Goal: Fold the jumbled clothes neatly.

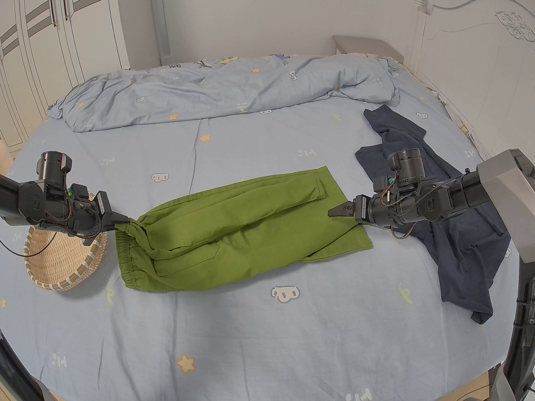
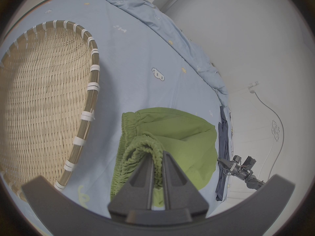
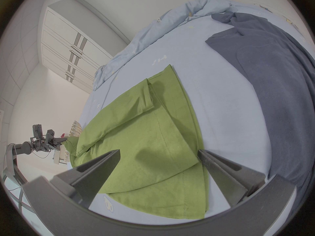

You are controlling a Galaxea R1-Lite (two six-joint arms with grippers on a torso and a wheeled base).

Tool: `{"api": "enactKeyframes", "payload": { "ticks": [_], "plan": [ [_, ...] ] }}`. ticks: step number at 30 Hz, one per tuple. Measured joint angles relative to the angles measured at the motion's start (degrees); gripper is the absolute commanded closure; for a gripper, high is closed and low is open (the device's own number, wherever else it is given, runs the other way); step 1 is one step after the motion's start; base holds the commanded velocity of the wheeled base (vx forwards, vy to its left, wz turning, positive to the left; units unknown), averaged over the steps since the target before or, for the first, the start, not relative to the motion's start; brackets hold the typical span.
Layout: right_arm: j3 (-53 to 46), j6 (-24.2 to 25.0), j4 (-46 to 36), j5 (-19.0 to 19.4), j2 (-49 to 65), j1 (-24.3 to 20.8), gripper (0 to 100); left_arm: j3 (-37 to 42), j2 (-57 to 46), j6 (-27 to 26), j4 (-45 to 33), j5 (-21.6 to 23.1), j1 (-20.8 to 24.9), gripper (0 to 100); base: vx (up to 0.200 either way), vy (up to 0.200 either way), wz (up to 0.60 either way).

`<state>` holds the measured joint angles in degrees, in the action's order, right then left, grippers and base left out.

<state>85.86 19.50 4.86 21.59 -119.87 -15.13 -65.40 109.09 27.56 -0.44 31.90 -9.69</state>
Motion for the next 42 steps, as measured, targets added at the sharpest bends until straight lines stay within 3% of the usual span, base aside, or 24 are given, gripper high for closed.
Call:
{"api": "enactKeyframes", "payload": {
  "ticks": [18, 24, 42],
  "plan": [
    [-5.53, 0.23, 0.13, -0.06, 6.03, -0.39, 0, 0.02, 0.00, -0.06, 0.01, 0.01, 0.22, 100, 0.000, 0.000, 0.00],
    [-6.86, 3.29, 0.04, 0.00, 7.11, -1.71, 0, 0.05, -0.02, -0.06, 0.01, 0.01, 0.29, 100, 0.000, 0.000, 0.00],
    [-3.64, 3.24, 1.48, -0.05, 1.65, -0.57, 0, 0.20, 0.11, -0.04, 0.00, 0.01, 0.88, 100, 0.000, 0.000, 0.00]
  ]
}}
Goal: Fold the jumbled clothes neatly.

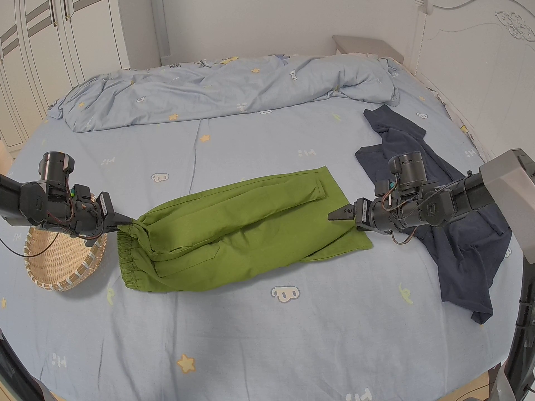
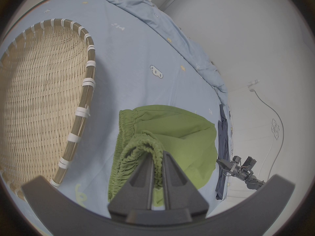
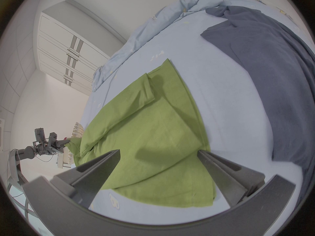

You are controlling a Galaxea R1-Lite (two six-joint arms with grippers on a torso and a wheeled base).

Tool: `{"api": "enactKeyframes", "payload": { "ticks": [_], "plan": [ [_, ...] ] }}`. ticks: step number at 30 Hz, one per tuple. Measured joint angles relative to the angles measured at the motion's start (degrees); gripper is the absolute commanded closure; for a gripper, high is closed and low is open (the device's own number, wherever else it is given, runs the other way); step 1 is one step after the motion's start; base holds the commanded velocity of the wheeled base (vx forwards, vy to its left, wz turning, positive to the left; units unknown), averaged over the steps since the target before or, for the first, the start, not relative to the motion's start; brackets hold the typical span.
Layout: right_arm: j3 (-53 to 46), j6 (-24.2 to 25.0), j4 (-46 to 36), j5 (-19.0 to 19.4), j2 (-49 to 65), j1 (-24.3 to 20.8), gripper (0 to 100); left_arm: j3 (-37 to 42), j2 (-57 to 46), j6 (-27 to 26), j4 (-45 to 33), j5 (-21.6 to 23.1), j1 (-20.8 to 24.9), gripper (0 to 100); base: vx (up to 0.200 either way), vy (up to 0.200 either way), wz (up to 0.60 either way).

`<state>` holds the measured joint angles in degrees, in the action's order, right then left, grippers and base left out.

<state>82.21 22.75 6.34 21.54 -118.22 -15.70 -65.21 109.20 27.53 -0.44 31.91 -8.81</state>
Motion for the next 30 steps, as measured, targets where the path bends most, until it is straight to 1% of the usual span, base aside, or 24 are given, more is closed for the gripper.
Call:
{"api": "enactKeyframes", "payload": {
  "ticks": [7, 15, 16, 30],
  "plan": [
    [1.38, 0.43, 5.45, 0.05, -2.76, 0.85, 0, 0.00, 0.28, -0.02, 0.01, 0.00, 0.22, 100, 0.000, 0.000, 0.00],
    [1.55, 0.60, 5.89, 0.11, -3.63, 1.15, 0, 0.02, 0.46, -0.02, 0.00, 0.00, 0.48, 100, 0.000, 0.000, 0.00],
    [1.50, 0.62, 5.91, 0.11, -3.68, 1.15, 100, 0.02, 0.46, -0.02, 0.00, 0.00, 0.48, 100, 0.000, 0.000, 0.00],
    [1.19, 0.57, 5.71, -0.17, -3.66, 1.45, 100, 0.07, 0.50, -0.05, 0.00, 0.00, 0.50, 100, 0.000, 0.000, 0.00]
  ]
}}
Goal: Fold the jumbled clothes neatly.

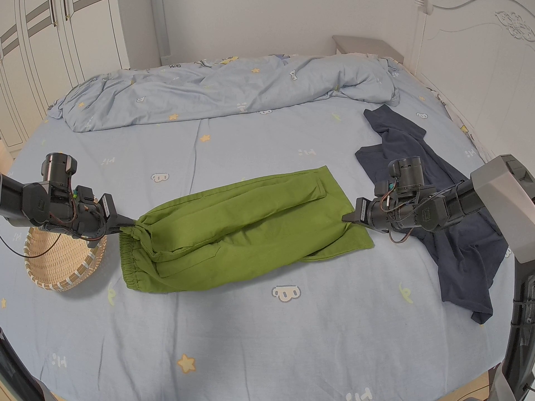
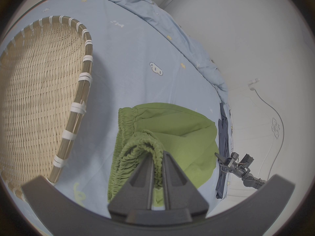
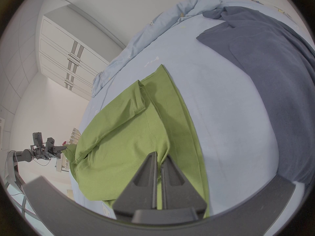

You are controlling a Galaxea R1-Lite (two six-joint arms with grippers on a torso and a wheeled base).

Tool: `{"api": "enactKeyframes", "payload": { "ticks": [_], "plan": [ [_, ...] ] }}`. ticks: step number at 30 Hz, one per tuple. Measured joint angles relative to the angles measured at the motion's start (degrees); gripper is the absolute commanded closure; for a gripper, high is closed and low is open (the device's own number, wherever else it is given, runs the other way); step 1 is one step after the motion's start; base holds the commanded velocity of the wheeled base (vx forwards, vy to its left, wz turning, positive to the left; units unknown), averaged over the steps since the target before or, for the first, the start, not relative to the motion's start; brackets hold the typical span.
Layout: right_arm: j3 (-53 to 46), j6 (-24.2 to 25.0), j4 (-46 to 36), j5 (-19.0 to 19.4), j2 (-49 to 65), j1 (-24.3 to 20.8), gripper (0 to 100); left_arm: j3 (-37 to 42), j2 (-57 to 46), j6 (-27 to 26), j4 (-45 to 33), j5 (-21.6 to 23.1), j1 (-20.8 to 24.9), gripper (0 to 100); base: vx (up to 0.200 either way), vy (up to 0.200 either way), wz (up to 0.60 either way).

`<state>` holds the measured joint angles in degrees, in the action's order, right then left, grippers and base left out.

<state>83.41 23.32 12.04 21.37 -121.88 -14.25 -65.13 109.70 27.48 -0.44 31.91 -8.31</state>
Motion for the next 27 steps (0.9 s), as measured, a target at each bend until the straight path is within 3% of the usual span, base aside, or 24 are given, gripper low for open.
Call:
{"api": "enactKeyframes", "payload": {
  "ticks": [19, 27],
  "plan": [
    [-10.64, -0.66, 0.10, -7.12, 8.05, -1.40, 100, -0.18, -0.06, 0.00, -0.02, 0.00, -0.15, 100, 0.000, 0.000, 0.00],
    [-14.86, -0.57, 1.77, -7.78, 9.75, -1.71, 100, -0.35, 0.22, 0.00, 0.00, -0.01, -0.17, 100, 0.000, 0.000, 0.00]
  ]
}}
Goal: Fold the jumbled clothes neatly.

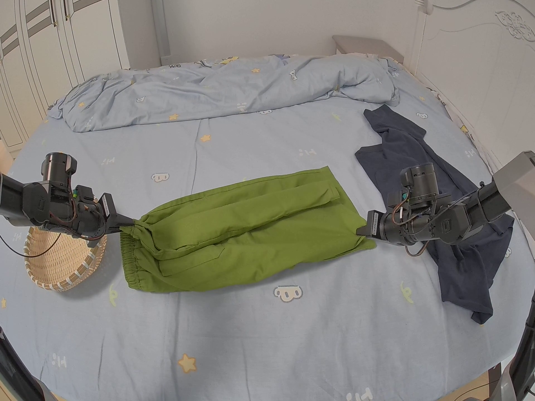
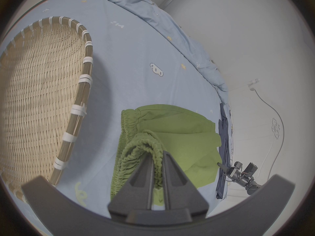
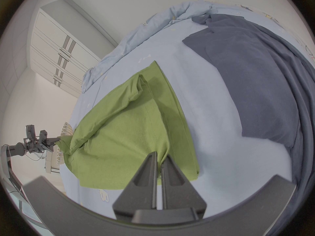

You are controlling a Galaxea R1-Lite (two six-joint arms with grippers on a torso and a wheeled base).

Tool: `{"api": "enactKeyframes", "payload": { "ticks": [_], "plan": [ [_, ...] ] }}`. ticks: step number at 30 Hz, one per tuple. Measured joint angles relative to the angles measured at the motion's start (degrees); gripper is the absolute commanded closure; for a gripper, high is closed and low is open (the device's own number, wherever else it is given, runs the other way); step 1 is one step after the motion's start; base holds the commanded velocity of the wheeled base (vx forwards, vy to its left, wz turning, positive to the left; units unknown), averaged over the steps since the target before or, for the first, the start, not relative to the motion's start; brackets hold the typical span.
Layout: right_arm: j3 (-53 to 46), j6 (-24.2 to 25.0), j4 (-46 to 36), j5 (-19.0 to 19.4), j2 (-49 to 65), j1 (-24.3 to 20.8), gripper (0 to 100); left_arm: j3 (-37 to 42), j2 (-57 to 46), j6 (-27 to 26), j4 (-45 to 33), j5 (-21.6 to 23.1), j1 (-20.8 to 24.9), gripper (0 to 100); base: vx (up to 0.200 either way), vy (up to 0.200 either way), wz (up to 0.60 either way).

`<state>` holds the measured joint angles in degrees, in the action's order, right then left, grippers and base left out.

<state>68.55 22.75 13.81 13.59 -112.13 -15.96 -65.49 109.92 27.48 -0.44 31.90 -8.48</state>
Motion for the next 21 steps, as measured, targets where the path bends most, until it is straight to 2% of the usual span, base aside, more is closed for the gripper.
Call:
{"api": "enactKeyframes", "payload": {
  "ticks": [12, 21],
  "plan": [
    [-0.94, 0.02, 1.07, 0.04, 0.78, 2.77, 100, -0.61, 1.07, 0.00, 1.26, 0.04, -0.17, 100, 0.000, 0.000, 0.00],
    [-1.11, -0.06, 0.96, 0.01, 0.80, 2.95, 100, -0.61, 1.35, 0.00, 1.39, 0.00, -0.13, 100, 0.000, 0.000, 0.00]
  ]
}}
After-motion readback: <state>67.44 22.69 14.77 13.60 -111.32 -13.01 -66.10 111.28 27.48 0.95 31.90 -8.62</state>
